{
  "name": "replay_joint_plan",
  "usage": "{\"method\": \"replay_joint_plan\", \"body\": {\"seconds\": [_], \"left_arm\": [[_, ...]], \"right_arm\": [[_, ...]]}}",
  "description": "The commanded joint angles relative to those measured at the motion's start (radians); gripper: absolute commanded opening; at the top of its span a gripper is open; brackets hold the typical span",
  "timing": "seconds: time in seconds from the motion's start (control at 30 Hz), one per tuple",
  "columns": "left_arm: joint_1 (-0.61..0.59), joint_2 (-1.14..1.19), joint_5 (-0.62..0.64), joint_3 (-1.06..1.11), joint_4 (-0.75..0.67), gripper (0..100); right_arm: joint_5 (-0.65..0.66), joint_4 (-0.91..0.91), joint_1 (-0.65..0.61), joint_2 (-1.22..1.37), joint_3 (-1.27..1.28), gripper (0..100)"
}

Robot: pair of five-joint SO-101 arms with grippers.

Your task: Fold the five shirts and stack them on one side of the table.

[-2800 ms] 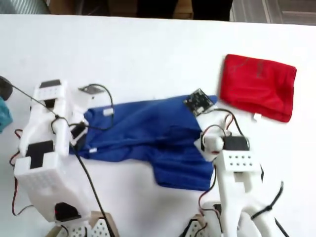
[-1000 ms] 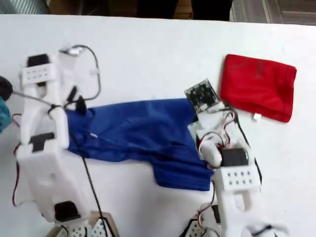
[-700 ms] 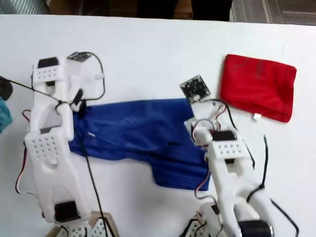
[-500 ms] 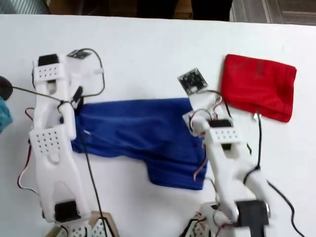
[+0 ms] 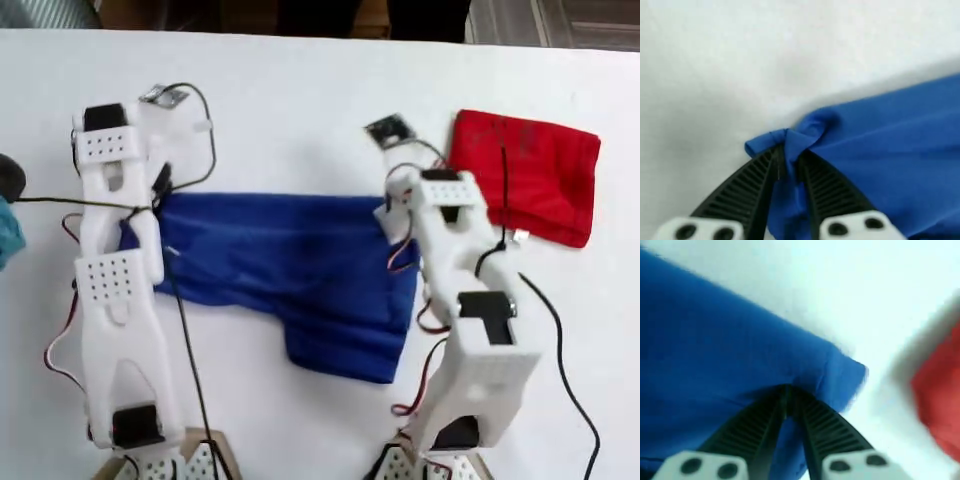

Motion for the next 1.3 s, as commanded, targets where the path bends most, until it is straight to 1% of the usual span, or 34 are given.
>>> {"method": "replay_joint_plan", "body": {"seconds": [0.0,0.13,0.27,0.43,0.5,0.63,0.77,0.9,1.07,1.27], "left_arm": [[-0.029,-0.017,0.003,-0.042,0.009,3],[-0.032,-0.021,0.003,-0.045,0.017,3],[-0.032,-0.101,0.005,-0.004,0.018,4],[-0.025,-0.328,0.002,0.177,0.018,18],[-0.025,-0.44,0.002,0.292,0.018,21],[-0.025,-0.62,-0.006,0.596,0.0,18],[-0.032,-0.684,-0.04,0.892,-0.166,16],[-0.032,-0.717,-0.041,1.086,-0.275,15],[-0.032,-0.764,-0.04,1.273,-0.308,15],[-0.032,-0.982,-0.044,1.478,-0.358,15]], "right_arm": [[-0.002,0.012,0.062,0.001,-0.1,2.0],[0.0,0.053,0.039,-0.002,-0.163,2.0],[-0.003,0.196,-0.013,-0.033,-0.235,2.2],[-0.009,0.282,-0.084,-0.213,-0.215,2.1],[-0.009,0.302,-0.124,-0.335,-0.157,2.1],[-0.006,0.266,-0.199,-0.599,0.097,2.1],[-0.005,0.163,-0.214,-0.794,0.4,2.1],[-0.002,0.143,-0.194,-0.92,0.603,2.1],[-0.002,0.182,-0.124,-1.02,0.671,2.1],[-0.006,0.194,-0.124,-1.044,0.669,2.1]]}}
